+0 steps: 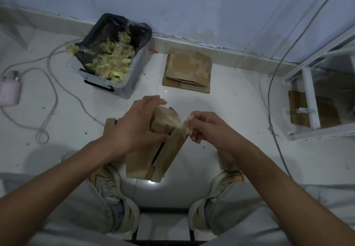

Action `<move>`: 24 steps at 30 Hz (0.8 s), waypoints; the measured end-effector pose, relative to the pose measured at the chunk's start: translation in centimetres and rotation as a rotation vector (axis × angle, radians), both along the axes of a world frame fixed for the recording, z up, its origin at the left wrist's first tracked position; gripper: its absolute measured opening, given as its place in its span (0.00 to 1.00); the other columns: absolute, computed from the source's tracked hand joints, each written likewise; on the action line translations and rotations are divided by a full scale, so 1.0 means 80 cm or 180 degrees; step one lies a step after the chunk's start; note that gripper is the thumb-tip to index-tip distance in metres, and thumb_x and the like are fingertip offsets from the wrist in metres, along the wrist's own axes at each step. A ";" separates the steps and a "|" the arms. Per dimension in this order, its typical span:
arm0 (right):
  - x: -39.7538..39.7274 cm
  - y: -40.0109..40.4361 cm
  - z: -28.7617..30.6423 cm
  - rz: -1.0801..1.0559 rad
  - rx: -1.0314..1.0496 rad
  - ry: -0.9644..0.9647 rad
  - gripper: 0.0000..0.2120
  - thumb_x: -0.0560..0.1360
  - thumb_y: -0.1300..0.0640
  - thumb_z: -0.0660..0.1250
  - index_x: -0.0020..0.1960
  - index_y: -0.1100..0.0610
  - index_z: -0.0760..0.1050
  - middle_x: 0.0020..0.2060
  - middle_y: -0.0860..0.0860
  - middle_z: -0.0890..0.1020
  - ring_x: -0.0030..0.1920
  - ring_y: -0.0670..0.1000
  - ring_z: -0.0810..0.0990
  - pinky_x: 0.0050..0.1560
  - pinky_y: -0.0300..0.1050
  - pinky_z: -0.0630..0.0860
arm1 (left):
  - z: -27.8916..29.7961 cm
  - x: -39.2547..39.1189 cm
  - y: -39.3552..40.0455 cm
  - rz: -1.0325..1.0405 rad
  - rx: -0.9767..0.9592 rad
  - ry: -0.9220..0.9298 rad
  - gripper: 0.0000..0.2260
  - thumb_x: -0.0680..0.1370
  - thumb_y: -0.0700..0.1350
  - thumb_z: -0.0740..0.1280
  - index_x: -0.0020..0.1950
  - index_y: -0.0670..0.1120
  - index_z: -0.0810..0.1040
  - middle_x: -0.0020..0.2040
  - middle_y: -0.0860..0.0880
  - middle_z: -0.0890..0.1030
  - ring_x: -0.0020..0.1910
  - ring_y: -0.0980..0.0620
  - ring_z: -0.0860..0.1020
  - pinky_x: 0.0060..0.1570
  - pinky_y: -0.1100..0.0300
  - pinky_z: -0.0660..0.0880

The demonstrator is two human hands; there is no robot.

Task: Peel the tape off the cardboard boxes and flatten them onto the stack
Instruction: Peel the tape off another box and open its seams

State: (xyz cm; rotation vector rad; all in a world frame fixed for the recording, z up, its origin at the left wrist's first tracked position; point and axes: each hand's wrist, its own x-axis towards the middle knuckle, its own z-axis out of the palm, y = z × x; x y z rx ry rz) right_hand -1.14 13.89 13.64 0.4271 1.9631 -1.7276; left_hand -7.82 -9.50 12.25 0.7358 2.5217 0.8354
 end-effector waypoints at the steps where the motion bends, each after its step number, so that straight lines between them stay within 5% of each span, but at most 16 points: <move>1: -0.001 0.000 0.003 -0.0192 -0.0267 -0.0025 0.08 0.84 0.59 0.65 0.46 0.61 0.76 0.36 0.55 0.79 0.35 0.50 0.77 0.39 0.42 0.75 | 0.003 0.003 0.002 0.0196 0.0110 0.0071 0.37 0.71 0.60 0.77 0.76 0.57 0.64 0.76 0.55 0.66 0.70 0.56 0.64 0.65 0.54 0.69; 3: -0.001 -0.002 0.005 -0.0450 -0.0720 -0.0029 0.06 0.85 0.60 0.63 0.50 0.61 0.74 0.38 0.58 0.78 0.36 0.51 0.77 0.38 0.41 0.76 | 0.011 0.012 0.009 0.0390 0.0264 0.0288 0.36 0.74 0.63 0.72 0.77 0.56 0.62 0.73 0.54 0.69 0.65 0.57 0.68 0.62 0.52 0.74; 8: 0.008 -0.022 0.002 -0.0232 -0.1085 0.0186 0.08 0.86 0.58 0.62 0.48 0.57 0.73 0.40 0.55 0.78 0.39 0.51 0.77 0.42 0.43 0.76 | 0.013 0.027 0.017 0.0214 -0.0414 0.0715 0.61 0.61 0.71 0.78 0.82 0.58 0.45 0.81 0.51 0.57 0.70 0.43 0.70 0.61 0.41 0.75; 14: 0.008 -0.014 0.012 -0.0391 -0.2049 0.0168 0.06 0.84 0.61 0.62 0.47 0.56 0.71 0.41 0.55 0.76 0.40 0.50 0.77 0.45 0.42 0.76 | 0.006 0.019 0.013 0.0392 0.0025 0.0680 0.41 0.65 0.72 0.72 0.75 0.61 0.65 0.66 0.52 0.69 0.57 0.49 0.76 0.53 0.45 0.79; 24: 0.004 -0.005 0.007 -0.0497 -0.3110 0.0058 0.06 0.81 0.63 0.65 0.50 0.57 0.68 0.45 0.55 0.77 0.42 0.50 0.77 0.48 0.41 0.79 | 0.008 0.020 0.015 0.0500 0.0521 -0.0056 0.36 0.64 0.67 0.74 0.69 0.62 0.66 0.61 0.56 0.69 0.55 0.57 0.75 0.47 0.61 0.73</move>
